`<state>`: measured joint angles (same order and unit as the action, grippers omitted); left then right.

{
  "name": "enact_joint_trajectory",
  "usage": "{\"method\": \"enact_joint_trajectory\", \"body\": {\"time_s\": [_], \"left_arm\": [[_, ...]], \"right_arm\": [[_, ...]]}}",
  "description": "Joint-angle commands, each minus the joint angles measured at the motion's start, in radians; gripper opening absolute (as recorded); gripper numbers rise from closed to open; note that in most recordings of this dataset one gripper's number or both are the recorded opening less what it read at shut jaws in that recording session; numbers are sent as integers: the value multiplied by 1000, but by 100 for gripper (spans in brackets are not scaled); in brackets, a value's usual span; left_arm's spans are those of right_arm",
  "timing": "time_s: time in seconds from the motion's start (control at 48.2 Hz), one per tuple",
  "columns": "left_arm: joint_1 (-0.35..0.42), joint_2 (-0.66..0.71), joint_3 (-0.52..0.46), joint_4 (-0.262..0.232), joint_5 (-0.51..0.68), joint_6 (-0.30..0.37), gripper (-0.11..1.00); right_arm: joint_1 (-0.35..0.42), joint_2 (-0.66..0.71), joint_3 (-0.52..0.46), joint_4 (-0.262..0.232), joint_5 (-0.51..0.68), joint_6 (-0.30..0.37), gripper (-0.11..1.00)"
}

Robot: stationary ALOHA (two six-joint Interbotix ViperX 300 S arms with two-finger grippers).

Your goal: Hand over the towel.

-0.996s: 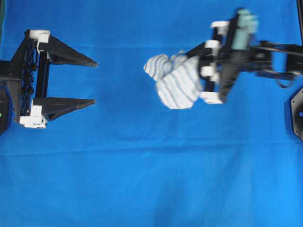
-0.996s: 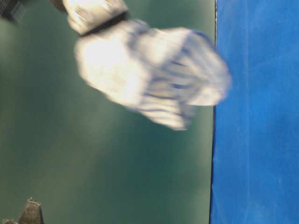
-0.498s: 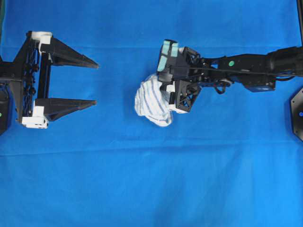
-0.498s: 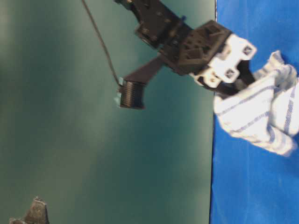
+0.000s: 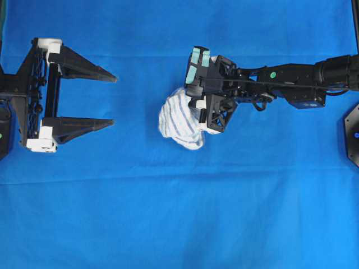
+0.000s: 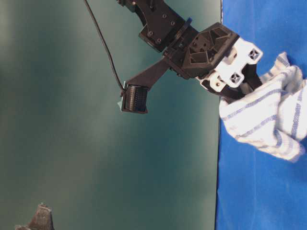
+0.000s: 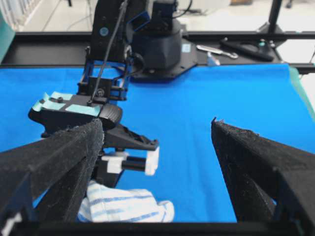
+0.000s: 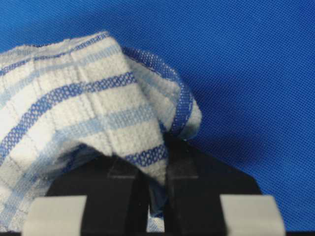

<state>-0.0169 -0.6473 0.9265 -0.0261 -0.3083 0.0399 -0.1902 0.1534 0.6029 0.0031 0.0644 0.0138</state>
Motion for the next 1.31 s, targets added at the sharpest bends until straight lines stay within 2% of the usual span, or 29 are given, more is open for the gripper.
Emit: {"method": "enact_joint_trajectory", "body": {"time_s": [0.0, 0.145, 0.228, 0.436, 0.788, 0.954, 1.079, 1.286], "left_arm": [[2, -3, -12, -2, -5, 0, 87], [2, -5, -12, -2, -6, 0, 87], [2, -3, -11, -2, -6, 0, 87], [2, -5, -11, -2, -6, 0, 87], [-2, -3, -11, -2, -6, 0, 87], [-2, -5, -8, -2, -6, 2, 87], [-2, -3, -8, -2, -5, 2, 87], [-2, -5, -6, -2, -6, 3, 87]], "right_arm": [[0, -17, -20, 5, -6, 2, 16], [-12, -54, -9, 3, 11, 0, 60], [-18, -129, 6, 2, 31, -2, 72], [-18, -345, 64, -2, 35, -2, 71], [-9, -753, 227, -2, -78, -2, 71], [8, -902, 272, -2, -78, -2, 71], [15, -951, 305, -2, -87, -2, 71], [14, -911, 321, -2, -135, -2, 71]]}}
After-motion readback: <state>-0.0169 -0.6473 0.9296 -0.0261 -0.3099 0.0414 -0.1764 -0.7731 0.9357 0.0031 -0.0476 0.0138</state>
